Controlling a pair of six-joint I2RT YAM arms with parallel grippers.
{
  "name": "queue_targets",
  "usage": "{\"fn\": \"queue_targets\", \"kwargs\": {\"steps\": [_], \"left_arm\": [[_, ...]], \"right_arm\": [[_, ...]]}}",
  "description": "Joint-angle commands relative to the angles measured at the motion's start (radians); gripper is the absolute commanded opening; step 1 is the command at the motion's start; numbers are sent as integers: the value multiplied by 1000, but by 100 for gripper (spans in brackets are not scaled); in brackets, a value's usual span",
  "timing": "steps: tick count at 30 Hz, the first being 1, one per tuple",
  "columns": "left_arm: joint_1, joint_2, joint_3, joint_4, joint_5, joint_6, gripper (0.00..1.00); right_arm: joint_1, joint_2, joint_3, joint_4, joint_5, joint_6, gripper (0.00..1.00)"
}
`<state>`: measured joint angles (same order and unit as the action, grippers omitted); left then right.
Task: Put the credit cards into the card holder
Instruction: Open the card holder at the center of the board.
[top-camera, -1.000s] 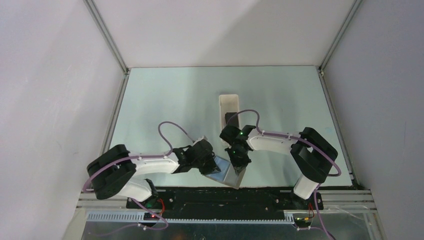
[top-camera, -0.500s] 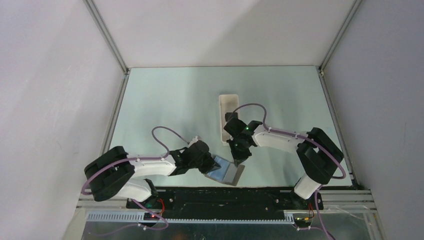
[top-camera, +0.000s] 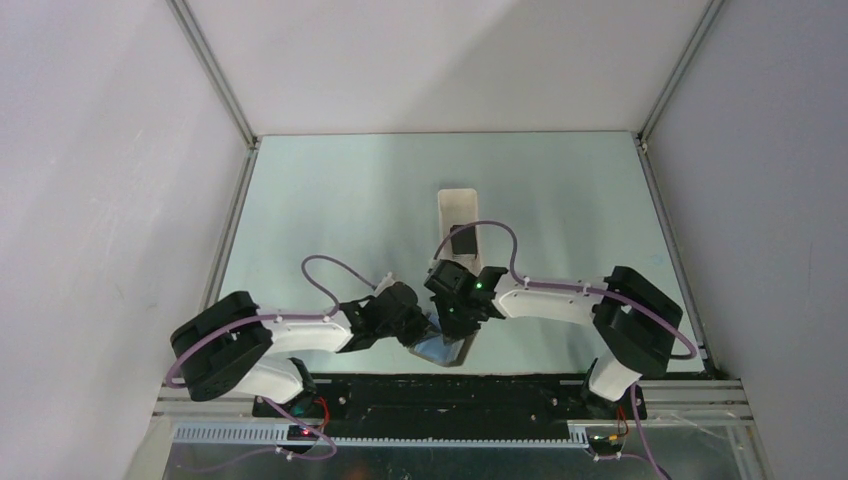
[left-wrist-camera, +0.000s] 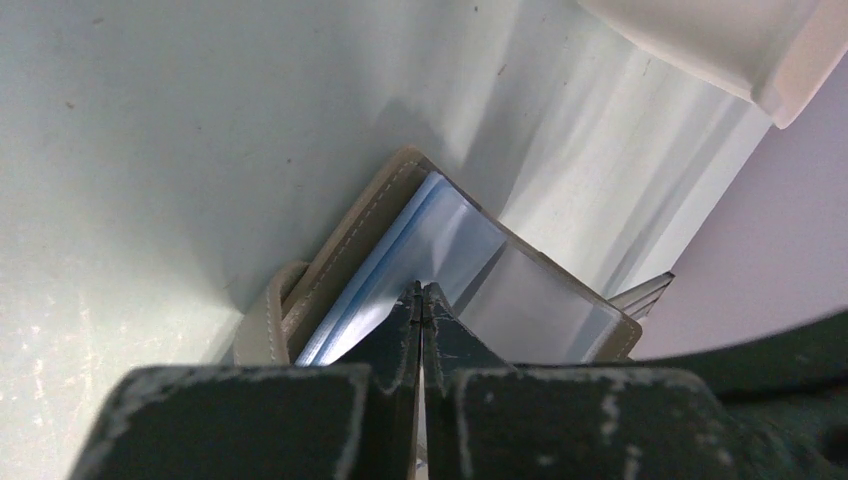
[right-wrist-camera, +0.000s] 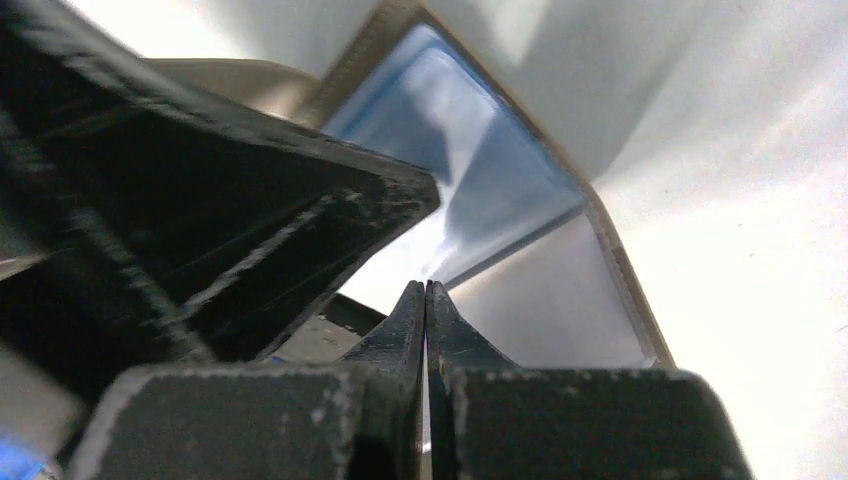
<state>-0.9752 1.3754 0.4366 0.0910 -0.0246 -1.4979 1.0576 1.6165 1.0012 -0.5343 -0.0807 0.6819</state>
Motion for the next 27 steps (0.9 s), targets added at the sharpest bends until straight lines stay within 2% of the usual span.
{"fn": "queue_targets", "kwargs": {"steps": [1,8,21,24,27], "left_arm": [[4,4,-37,8,-41,-41,0],[4,6,-74,40,-48,-84,0],[6,67,-69,93,-36,-104,0],[6,52,-83,97,-48,-117,0],[5,31,-94,97,-64,-122,0]], "right_arm": [[9,34,-9,-64,60,95,0],[56,23,-22,-212,94,222,0],[23,138,-69,-197,154,296,0],[23,118,-70,-198,172,297,0],[38,33,-70,-167,230,284,0]]}}
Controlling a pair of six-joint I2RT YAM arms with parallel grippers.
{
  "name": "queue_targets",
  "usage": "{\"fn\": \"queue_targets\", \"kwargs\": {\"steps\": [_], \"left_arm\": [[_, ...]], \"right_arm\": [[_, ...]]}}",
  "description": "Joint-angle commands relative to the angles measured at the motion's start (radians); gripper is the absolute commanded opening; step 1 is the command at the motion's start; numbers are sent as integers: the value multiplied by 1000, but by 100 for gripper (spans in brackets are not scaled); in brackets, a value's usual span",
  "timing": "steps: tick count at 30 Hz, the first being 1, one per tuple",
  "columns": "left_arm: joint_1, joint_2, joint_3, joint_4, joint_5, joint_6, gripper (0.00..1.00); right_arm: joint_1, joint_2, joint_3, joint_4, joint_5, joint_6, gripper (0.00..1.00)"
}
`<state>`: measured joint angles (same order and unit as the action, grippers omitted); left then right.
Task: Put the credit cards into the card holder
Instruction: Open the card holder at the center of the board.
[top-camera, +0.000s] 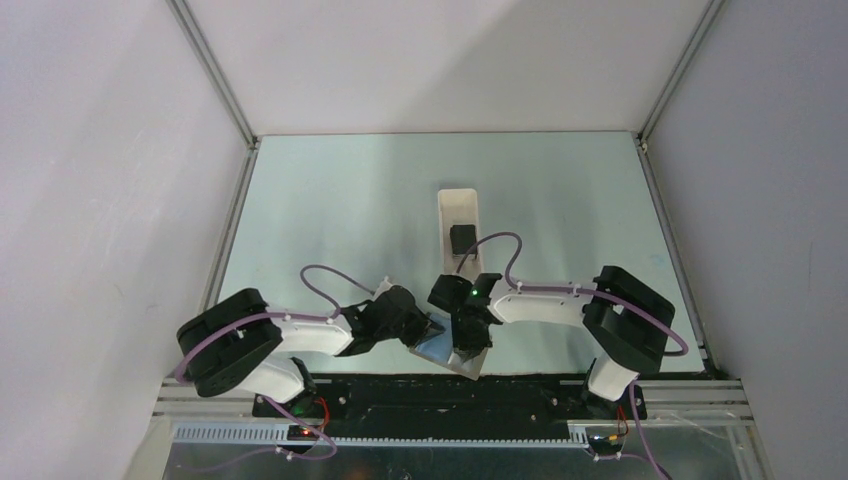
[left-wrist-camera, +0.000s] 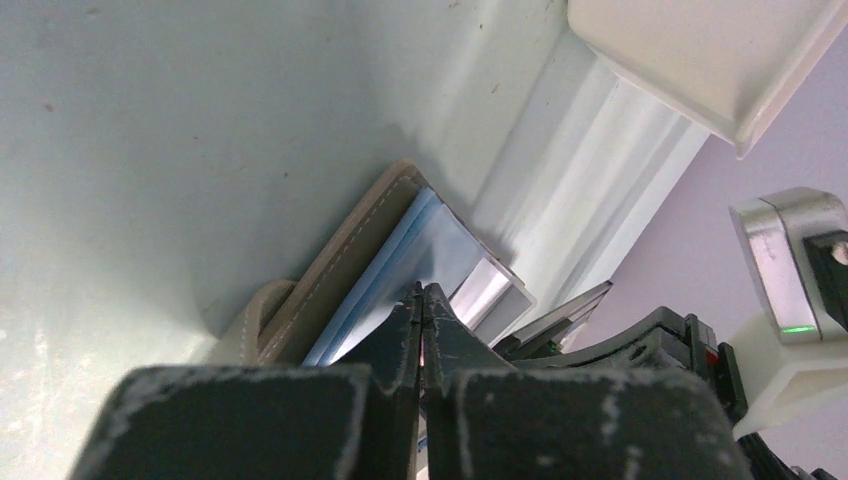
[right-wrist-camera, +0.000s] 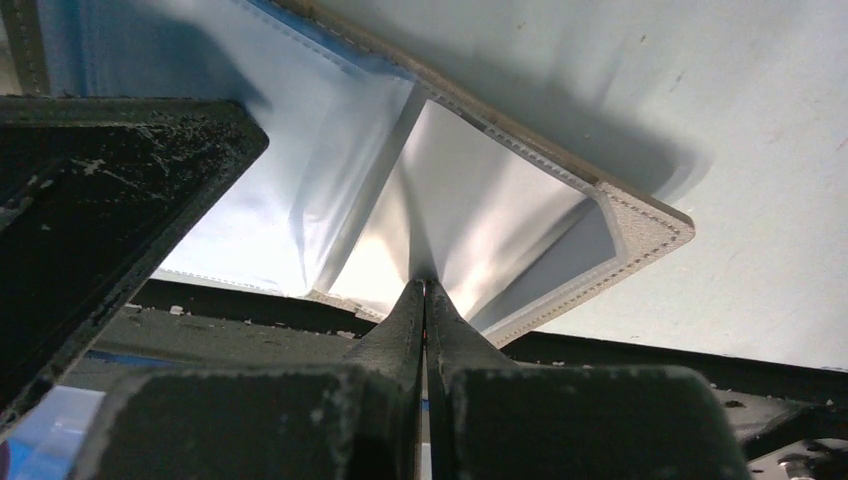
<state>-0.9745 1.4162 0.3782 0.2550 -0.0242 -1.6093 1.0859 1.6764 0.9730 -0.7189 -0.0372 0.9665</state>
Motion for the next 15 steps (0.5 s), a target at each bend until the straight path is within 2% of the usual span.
{"fn": "queue_targets", "kwargs": {"steps": [1,6,15], "left_arm": [[5,-12,-37,-66,-65,-11,0],[4,-33,-39,-69,-81,-7,0],[0,-61,-45,-81,-118,-1,0]], "right_arm": [[18,-46,-41,24,201,-9,0],[20,-158,-47,97,250,-46,0],[-24,-123,-46,228,166,-128,0]]}}
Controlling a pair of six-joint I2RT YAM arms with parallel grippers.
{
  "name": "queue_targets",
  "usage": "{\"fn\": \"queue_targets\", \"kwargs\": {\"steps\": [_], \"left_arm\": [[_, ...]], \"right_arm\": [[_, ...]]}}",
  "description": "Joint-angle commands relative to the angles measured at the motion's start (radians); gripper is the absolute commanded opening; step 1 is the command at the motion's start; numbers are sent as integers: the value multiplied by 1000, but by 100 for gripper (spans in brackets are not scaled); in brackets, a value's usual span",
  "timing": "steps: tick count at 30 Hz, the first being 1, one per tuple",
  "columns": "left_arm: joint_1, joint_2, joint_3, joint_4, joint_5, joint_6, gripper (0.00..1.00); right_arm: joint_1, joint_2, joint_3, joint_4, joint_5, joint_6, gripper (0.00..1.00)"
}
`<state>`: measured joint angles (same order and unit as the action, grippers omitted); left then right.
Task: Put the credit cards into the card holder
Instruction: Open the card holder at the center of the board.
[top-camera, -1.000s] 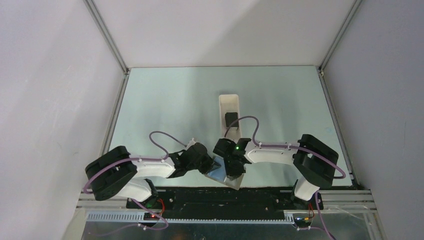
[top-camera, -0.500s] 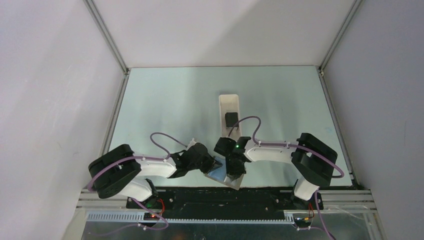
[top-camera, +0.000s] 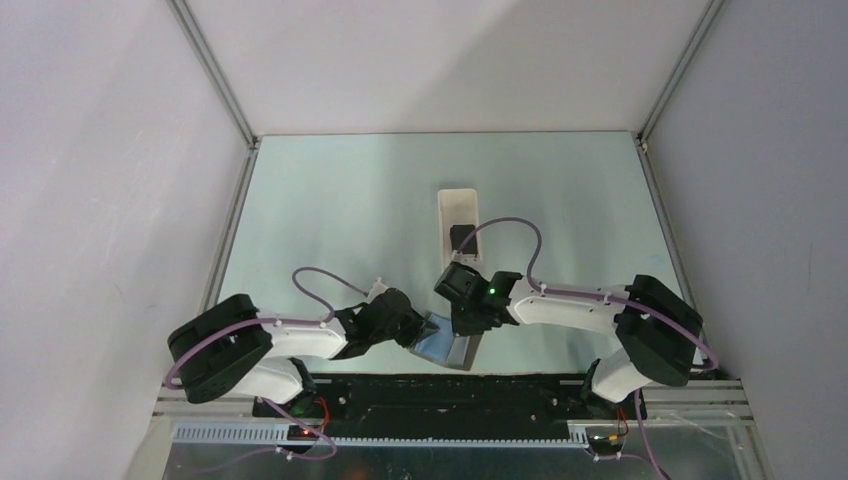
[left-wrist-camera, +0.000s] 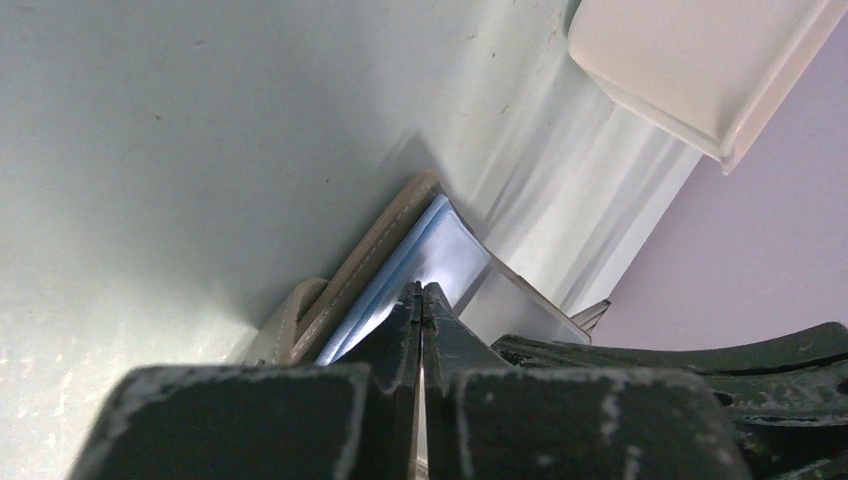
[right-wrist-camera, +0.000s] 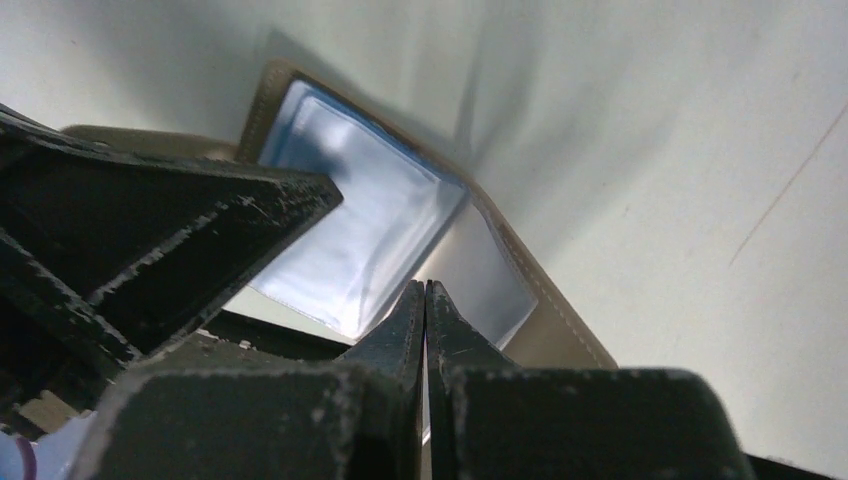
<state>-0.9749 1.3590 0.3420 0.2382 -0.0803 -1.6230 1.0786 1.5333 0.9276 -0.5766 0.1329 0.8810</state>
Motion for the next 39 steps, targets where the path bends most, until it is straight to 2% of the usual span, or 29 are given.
{"fn": "queue_targets", "kwargs": {"steps": [1,6,13,19,29,39], "left_arm": [[0,-1,-6,-64,-61,15,0],[-1,13,-2,-65,-62,9,0],[-1,-11,-25,-66,-81,-26,0],[-1,-40,-58,-71,-97,-55,0],[-1,-56,-56,-88,-99,-52,0],[-3,-98,-62,-113,-123,-53,0]], "right_arm": [[-21,29,0,93,-22,-50,0],[-27,86,19,39,-28,-32,0],[-17,102,20,-115,14,46,0],[5,112,20,-171,28,87,0],[20,143,20,-194,15,113,0],[30,80,-7,-184,48,131,0]]}}
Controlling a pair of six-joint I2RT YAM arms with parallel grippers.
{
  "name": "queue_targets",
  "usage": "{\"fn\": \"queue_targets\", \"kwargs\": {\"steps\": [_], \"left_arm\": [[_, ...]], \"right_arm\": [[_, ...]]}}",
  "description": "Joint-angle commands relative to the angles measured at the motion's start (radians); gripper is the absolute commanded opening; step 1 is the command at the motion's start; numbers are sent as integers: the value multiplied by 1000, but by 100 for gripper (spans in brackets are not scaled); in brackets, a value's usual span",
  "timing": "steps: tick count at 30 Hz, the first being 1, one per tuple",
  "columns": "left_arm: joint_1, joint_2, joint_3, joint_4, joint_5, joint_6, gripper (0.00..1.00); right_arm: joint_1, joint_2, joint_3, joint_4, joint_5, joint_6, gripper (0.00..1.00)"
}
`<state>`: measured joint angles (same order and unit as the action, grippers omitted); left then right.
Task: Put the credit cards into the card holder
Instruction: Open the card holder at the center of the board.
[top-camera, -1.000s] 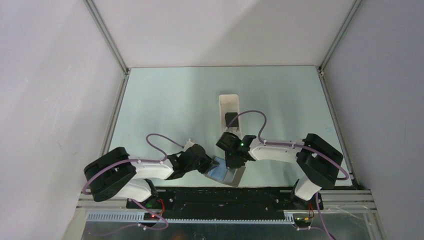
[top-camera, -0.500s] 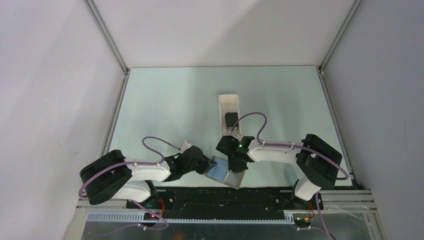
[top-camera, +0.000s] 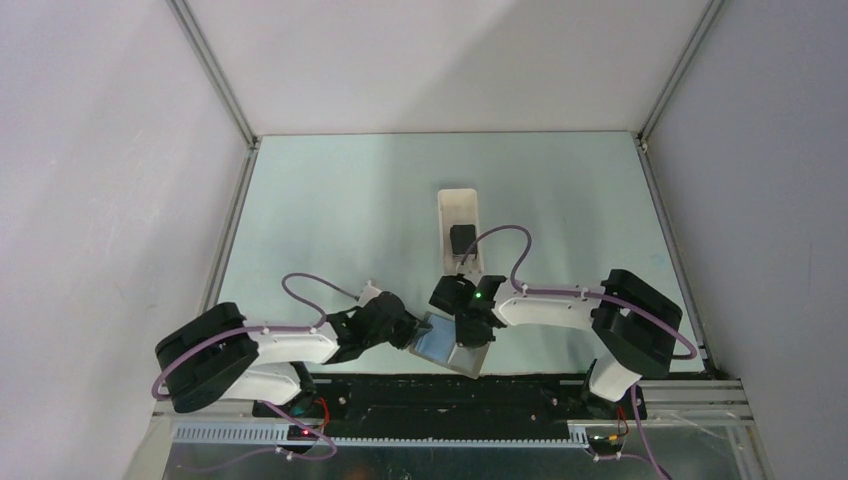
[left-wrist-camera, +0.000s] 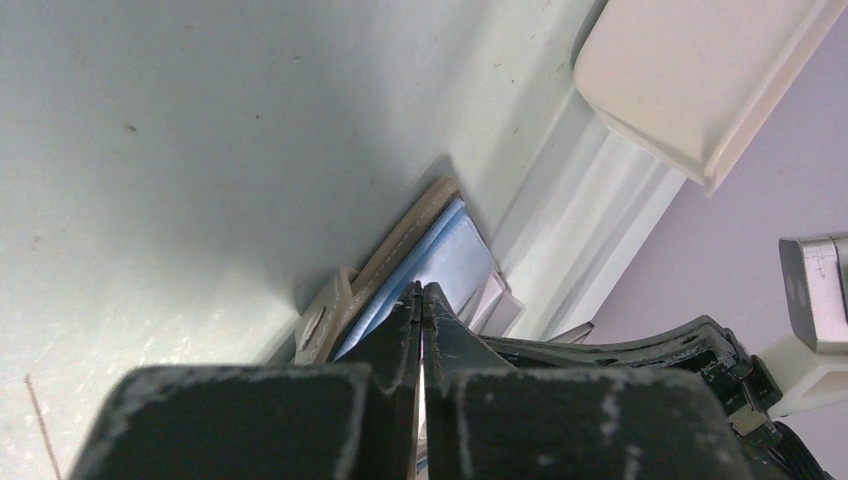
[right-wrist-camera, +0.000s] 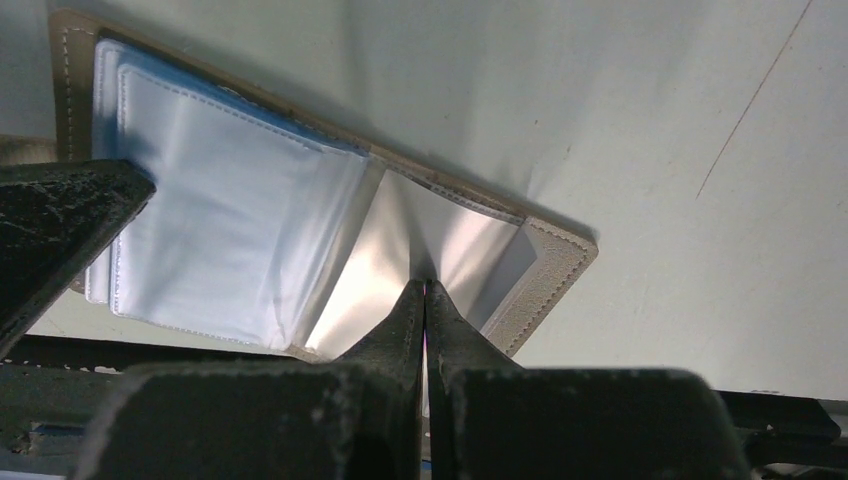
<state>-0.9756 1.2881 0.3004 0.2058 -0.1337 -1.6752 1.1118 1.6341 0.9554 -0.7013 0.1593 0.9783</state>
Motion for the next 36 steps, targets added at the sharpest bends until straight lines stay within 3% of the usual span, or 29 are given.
{"fn": "queue_targets", "kwargs": {"steps": [1,7,17,22,28,36], "left_arm": [[-2,-38,-22,-84,-73,-4,0],[-2,-69,-28,-113,-93,-1,0],[-2,-27,19,-123,-80,46,0],[-2,-98,9,-126,-115,69,0],[-2,-218,19,-132,-204,215,0],[-1,-285,92,-139,-215,427,22]], "right_arm": [[-10,-38,-57,-47,16,38,0],[-93,-125,-174,25,-48,74,0],[-100,-169,-178,36,-48,44,0],[-89,-238,-156,61,-32,-20,0],[-106,-378,-149,66,-11,-75,0],[-238,-495,-149,98,-119,-140,5]]}}
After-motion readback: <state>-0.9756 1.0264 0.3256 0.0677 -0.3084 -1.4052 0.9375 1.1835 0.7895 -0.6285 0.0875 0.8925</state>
